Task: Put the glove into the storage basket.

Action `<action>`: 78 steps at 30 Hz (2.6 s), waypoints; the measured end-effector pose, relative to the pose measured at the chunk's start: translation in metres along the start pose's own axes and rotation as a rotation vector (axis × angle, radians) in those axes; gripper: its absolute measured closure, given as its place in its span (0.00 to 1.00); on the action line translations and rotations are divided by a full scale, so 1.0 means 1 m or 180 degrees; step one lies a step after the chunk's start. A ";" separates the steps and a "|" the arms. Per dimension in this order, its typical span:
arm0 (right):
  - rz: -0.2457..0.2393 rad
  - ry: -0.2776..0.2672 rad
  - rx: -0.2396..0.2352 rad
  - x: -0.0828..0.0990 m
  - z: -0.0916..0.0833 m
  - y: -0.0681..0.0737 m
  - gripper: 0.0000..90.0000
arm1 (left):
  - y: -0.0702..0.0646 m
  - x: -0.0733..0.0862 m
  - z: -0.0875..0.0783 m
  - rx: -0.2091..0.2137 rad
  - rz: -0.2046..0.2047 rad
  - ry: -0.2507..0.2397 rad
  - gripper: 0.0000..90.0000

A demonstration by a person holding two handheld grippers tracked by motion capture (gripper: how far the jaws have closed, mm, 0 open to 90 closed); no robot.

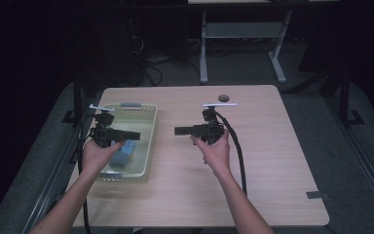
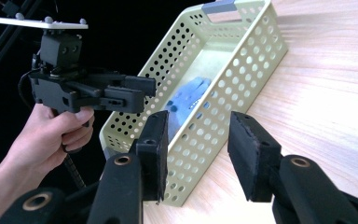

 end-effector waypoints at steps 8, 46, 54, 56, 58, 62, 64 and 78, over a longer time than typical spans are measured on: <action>0.0011 -0.0037 0.0042 0.001 -0.013 -0.007 0.62 | -0.012 -0.003 0.003 0.0111 0.0056 -0.0069 0.41; 0.0111 -0.0262 0.0210 0.013 -0.080 -0.038 0.57 | -0.070 -0.010 0.039 0.0377 0.0334 -0.0108 0.36; 0.0132 -0.0272 0.0228 0.017 -0.088 -0.043 0.57 | -0.082 -0.010 0.048 0.0415 0.0401 -0.0091 0.36; 0.0146 -0.0271 0.0240 0.018 -0.090 -0.045 0.56 | -0.085 -0.010 0.051 0.0431 0.0404 -0.0083 0.35; 0.0147 -0.0280 0.0239 0.019 -0.092 -0.047 0.56 | -0.087 -0.009 0.054 0.0433 0.0439 -0.0057 0.35; 0.0181 -0.0271 0.0261 0.022 -0.097 -0.051 0.56 | -0.094 -0.009 0.060 0.0467 0.0453 -0.0038 0.34; 0.0192 -0.0282 0.0264 0.023 -0.099 -0.053 0.55 | -0.097 -0.008 0.063 0.0487 0.0453 -0.0033 0.34; 0.0241 -0.0276 0.0371 0.034 -0.119 -0.067 0.53 | -0.116 -0.004 0.081 0.0628 0.0503 -0.0024 0.33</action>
Point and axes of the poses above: each handheld gripper's, and its own axes: z roughly forward along the jaws, x roughly out of its underside, y roughly to its left, the point moved 2 cm from there along z, roughly forward along the jaws, and after that the axes turned 1 degree about x, right-handed, at the moved point
